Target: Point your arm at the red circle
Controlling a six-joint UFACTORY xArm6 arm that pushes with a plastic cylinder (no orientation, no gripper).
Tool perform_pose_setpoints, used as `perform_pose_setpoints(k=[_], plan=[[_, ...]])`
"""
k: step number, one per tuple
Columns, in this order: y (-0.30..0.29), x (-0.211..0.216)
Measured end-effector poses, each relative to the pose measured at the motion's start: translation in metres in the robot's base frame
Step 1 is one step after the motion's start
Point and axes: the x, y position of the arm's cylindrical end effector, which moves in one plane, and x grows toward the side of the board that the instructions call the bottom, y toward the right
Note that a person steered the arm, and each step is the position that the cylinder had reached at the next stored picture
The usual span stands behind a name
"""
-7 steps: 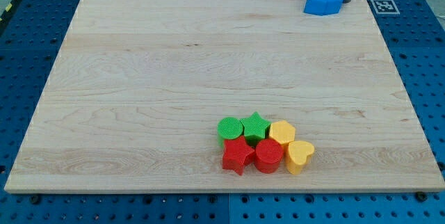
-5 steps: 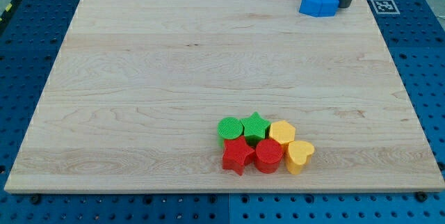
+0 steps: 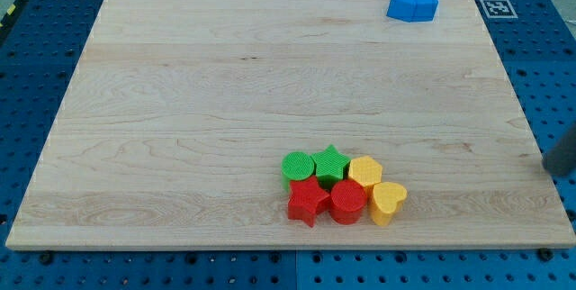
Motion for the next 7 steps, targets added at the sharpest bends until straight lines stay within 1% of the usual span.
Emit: perform_pose_setpoints(k=[1,2,4,5,7], plan=[[-0.017,0.05],[-0.026,0.051],[-0.07,0.051],[-0.08,0.051],[-0.139,0.051]])
